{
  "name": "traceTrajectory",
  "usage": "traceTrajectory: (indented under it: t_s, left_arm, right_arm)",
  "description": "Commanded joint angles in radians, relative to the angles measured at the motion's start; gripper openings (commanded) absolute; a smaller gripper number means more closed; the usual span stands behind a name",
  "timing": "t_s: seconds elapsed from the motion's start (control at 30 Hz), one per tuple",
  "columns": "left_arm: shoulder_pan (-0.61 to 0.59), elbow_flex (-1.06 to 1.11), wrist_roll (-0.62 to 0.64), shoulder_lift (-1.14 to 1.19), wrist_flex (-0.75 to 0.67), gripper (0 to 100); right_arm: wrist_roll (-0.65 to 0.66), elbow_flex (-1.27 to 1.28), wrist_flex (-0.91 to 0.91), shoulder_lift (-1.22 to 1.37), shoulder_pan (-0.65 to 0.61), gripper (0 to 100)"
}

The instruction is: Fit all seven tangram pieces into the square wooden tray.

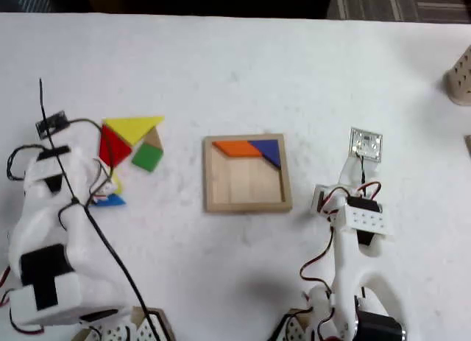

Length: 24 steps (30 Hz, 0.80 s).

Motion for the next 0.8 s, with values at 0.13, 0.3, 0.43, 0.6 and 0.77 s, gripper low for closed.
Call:
traceTrajectory:
  t_s: [0.13,0.3,0.43,0.6,0.77]
  left_arm:
    - [0.045,0.021,-0.005,-0.028,-0.040,26]
    - [0.039,0.006,0.110,-0.027,-0.044,34]
    - [0.041,0.006,0.115,-0.025,-0.071,34]
    - [0.038,-0.081,0.158,0.071,0.006,35]
    - [0.021,-0.235,0.164,0.202,0.106,35]
  right_arm:
    - [0.017,-0.005,-0.018,-0.036,-0.010,6.1]
    - [0.017,-0.005,-0.018,-0.038,-0.010,6.1]
    - [0.017,-0.005,-0.018,-0.038,-0.010,6.1]
    - [0.017,-0.005,-0.018,-0.038,-0.010,6.0]
    - [0.017,-0.005,-0.018,-0.038,-0.010,6.0]
